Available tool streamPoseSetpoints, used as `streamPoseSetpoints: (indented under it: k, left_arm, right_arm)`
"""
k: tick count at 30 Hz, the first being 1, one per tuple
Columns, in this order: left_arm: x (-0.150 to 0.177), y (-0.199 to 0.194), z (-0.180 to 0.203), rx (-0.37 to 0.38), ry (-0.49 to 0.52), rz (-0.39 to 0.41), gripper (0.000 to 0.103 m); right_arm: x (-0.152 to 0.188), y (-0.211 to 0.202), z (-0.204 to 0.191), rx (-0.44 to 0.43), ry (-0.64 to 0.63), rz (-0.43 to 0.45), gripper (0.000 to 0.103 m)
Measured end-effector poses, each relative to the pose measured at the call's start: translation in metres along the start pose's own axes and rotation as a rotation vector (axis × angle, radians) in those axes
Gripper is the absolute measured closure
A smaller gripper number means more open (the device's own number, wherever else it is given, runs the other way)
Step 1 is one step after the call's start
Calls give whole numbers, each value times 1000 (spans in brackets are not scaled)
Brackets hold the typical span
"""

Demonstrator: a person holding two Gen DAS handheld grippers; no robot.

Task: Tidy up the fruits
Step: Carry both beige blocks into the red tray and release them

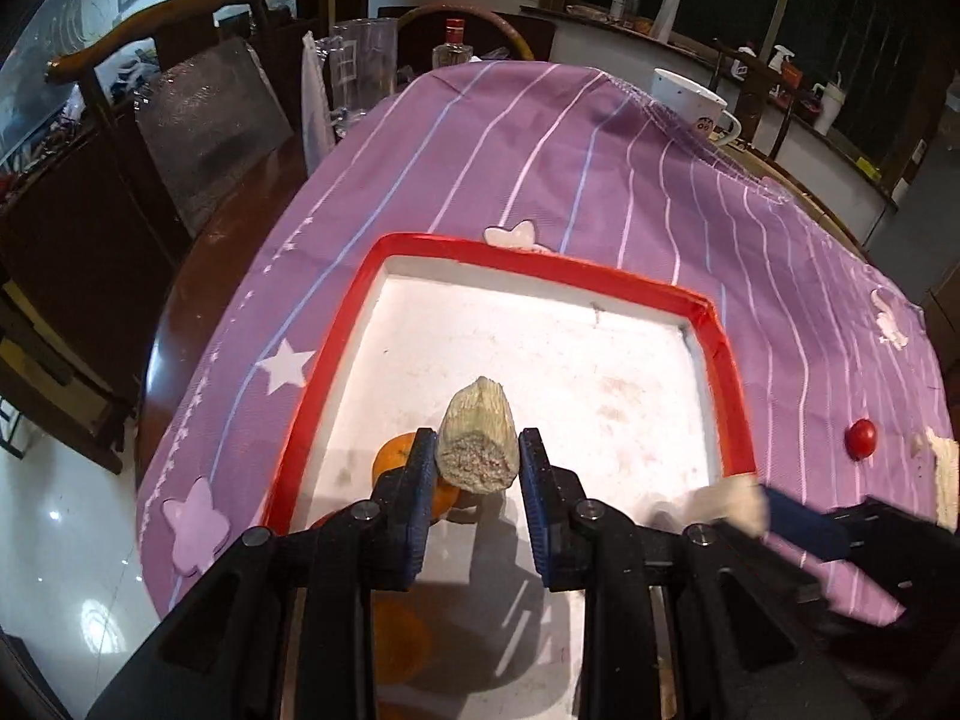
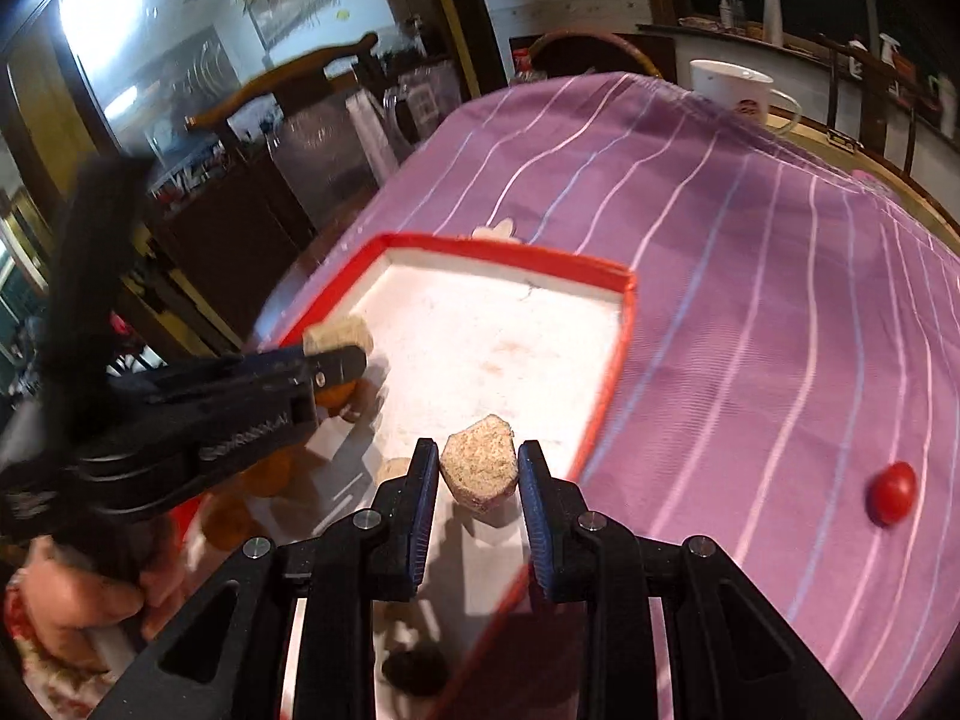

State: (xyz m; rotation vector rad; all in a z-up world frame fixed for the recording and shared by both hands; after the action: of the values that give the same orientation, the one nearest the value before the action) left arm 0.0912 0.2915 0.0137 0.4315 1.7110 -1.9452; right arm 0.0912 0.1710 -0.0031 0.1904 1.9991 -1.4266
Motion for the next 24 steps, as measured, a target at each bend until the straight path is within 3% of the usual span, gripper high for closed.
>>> streamPoseSetpoints:
  k: [4,6,8,12,19,24]
  left_arm:
    - [-4,5,4,37,16,-8,75]
    - [-4,5,8,61,21,-15,69]
    - [-4,3,10,70,21,-15,54]
    - [-2,-10,11,103,-9,-4,51]
    - [11,-63,13,74,-47,117,33]
    - [45,-105,20,59,-74,210,23]
  right_arm:
    - [3,15,-4,52,-29,-7,73]
    - [3,18,-4,56,-24,-1,72]
    - [2,18,-5,59,-37,-2,72]
    - [-3,6,-6,72,-64,38,70]
    - [3,-39,13,38,24,102,65]
    - [42,-76,25,24,103,114,62]
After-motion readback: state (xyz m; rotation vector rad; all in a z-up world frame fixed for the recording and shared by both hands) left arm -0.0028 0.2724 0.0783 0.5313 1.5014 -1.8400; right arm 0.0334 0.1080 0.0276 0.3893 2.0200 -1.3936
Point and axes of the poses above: each gripper's, at about its wrist camera, not at the fingertips, and y roughly the way its jaws point, z to its right, x to its underside, the point moved 4 cm from there along y, roughly the way its jaws point, and after that the axes turned 3 degrees about x, right-handed, at the moved point
